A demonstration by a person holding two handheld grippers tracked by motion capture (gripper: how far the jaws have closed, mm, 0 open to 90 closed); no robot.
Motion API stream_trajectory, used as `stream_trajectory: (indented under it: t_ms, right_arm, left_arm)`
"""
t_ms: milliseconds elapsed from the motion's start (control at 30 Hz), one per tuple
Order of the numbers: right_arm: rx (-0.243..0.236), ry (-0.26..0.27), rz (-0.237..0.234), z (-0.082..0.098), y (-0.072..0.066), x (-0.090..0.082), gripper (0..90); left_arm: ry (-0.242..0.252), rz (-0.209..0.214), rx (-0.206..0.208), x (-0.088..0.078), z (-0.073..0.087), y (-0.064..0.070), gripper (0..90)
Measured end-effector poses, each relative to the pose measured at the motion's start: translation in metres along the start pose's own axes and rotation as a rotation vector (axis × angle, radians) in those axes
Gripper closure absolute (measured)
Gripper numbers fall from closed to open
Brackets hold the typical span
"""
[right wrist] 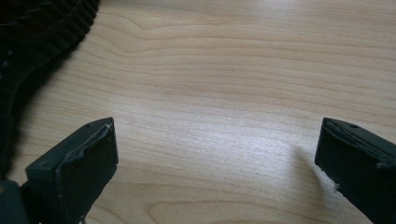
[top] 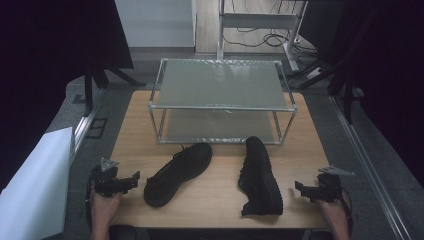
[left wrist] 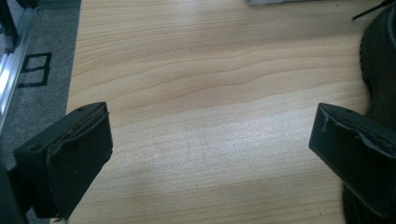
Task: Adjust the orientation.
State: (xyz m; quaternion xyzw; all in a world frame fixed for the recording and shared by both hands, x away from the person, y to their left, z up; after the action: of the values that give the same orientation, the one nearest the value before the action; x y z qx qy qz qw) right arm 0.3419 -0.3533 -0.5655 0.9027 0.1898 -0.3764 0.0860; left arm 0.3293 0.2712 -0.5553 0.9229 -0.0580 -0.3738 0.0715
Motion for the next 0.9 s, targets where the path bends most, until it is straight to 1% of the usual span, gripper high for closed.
stream_trajectory:
  t_ms: [33,100,167,267,333,367,400,433,633,900]
  right_arm:
    - [0.000,0.000,0.000,0.0000,0.0000,0.0000,0.0]
    - [0.000,0.012,-0.006,-0.0029,-0.0033,-0.0002,0.0]
    - [-0.014,0.017,-0.004,-0.0045,-0.0047,-0.0003,0.0]
    - [-0.038,0.015,-0.004,-0.0039,-0.0053,0.0011,0.0]
    - [-0.040,0.015,-0.003,-0.0038,-0.0054,0.0012,0.0]
    - [-0.041,0.019,-0.004,-0.0041,-0.0058,0.0014,0.0]
    - [-0.052,0.021,-0.006,-0.0045,-0.0062,0.0013,0.0]
    - [-0.053,0.025,-0.003,-0.0049,-0.0064,0.0015,0.0]
    - [-0.058,0.022,-0.006,-0.0047,-0.0076,0.0022,0.0]
    - [-0.057,0.021,-0.015,-0.0047,-0.0083,0.0025,0.6]
  left_arm:
    - [0.000,0.000,0.000,0.0000,0.0000,0.0000,0.0]
    - [0.012,-0.003,-0.022,-0.0012,-0.0005,-0.0014,0.0]
    - [0.027,-0.003,-0.032,-0.0028,-0.0016,-0.0021,0.0]
    - [0.052,0.007,-0.038,-0.0044,-0.0042,-0.0017,0.0]
    - [0.064,0.019,-0.037,-0.0043,-0.0057,0.0001,0.0]
    - [0.063,0.024,-0.036,-0.0038,-0.0058,0.0010,0.0]
    - [0.057,0.024,-0.033,-0.0028,-0.0055,0.0021,0.0]
    - [0.046,0.021,-0.024,-0.0016,-0.0047,0.0032,0.0]
    - [0.025,0.015,0.000,0.0009,-0.0030,0.0050,0.0]
    - [0.007,0.004,0.010,0.0055,-0.0029,0.0062,0.0]
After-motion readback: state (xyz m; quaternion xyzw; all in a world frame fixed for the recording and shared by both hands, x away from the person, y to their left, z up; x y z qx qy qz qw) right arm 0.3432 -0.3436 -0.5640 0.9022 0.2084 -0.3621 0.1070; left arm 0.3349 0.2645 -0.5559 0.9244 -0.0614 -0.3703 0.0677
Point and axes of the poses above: each handheld gripper's, and its own axes: x roughly forward along the jaws, z roughly out of its underside, y roughly to its right, the point moved 8 cm from there along x, roughly forward along the jaws, and after that the axes turned 9 degrees about -x, right-handed, at the moved point
